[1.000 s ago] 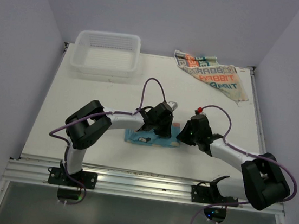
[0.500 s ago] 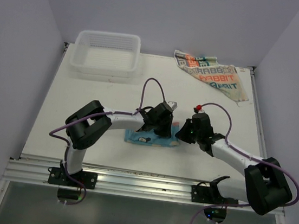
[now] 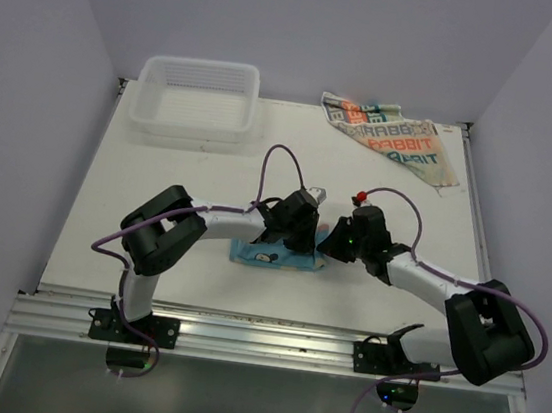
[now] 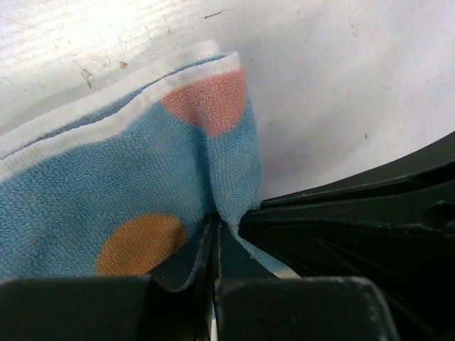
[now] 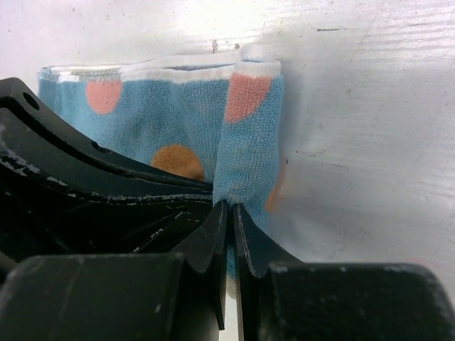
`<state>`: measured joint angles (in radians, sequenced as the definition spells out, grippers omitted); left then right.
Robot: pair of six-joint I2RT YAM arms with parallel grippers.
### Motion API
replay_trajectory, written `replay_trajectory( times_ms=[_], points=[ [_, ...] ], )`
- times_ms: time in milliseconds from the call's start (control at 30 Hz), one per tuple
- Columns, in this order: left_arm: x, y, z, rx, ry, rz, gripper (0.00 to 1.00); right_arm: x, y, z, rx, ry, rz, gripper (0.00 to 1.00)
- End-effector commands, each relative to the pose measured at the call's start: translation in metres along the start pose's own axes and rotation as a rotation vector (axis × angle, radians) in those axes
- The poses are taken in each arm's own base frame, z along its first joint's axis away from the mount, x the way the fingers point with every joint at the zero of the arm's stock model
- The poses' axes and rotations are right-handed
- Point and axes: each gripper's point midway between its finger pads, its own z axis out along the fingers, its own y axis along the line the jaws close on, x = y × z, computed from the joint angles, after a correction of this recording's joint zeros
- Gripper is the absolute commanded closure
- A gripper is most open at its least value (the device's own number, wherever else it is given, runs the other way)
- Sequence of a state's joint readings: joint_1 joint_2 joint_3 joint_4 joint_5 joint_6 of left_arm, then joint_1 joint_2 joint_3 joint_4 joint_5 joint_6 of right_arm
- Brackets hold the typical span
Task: Roll the towels
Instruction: Roll the towel
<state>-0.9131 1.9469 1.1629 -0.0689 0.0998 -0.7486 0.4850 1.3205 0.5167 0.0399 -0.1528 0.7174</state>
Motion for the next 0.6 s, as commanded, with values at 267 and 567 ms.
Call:
replay_trajectory(
  times_ms=[267,567],
  points=[
    [-0.002,0.0,-0.007,-0.01,-0.034,0.008,1.0,-0.004,0.005,0.015,-0.011,0.006,-0.002,0.98],
    [-0.009,-0.002,-0.016,-0.023,-0.057,0.016,1.0,0.007,-0.025,0.021,0.118,0.027,-0.023,1.0]
  ],
)
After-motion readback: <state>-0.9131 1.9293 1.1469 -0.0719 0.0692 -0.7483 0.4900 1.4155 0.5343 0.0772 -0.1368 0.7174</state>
